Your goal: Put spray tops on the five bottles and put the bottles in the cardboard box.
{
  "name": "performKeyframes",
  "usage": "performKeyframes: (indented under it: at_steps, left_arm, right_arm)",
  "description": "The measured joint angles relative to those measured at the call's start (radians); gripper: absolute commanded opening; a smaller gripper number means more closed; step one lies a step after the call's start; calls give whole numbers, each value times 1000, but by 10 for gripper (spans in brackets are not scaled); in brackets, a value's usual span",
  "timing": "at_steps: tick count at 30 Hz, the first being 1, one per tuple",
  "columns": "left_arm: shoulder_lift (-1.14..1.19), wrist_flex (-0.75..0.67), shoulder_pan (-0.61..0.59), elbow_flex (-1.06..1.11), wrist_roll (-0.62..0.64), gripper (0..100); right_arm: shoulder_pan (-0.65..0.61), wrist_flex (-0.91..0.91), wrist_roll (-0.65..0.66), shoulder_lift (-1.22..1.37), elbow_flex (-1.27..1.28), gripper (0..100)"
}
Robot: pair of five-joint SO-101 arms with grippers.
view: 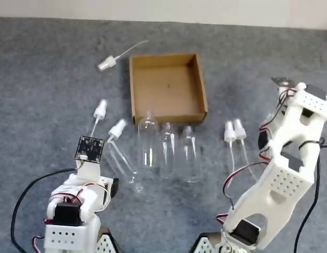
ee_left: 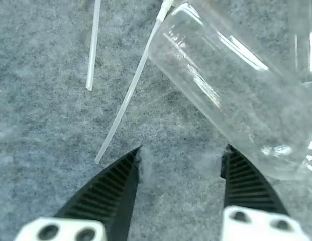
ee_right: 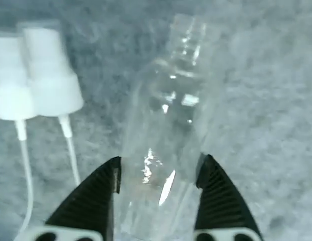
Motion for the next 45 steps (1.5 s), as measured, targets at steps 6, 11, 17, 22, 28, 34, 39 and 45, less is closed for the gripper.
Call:
performKeyframes:
  at_steps: [6,11,17,22,28,34,39,45]
  left_arm:
    - [0,0,0,0,0,229]
    - [0,0,0,0,0,229]
    - [0,0,0,0,0,228]
    - [0,0,0,0,0,228]
    - [0,0,0,0,0,228]
    - [0,0,0,0,0,228]
    - [0,0,0,0,0,228]
    - [0,0,0,0,0,228]
  right_arm:
    - [-23,0,2,0,0,277]
    - [-29,92,-15,3,-63,278]
    - [-161,199,-166,-54,-292,278]
    - [-336,203,-264,-117,-287,278]
    - [-433,195,-282,-89,-181,278]
    - [-430,137,-324,14,-146,278]
    - [-430,120,-327,91,-146,277]
    - [-427,68,-327,157,-146,215]
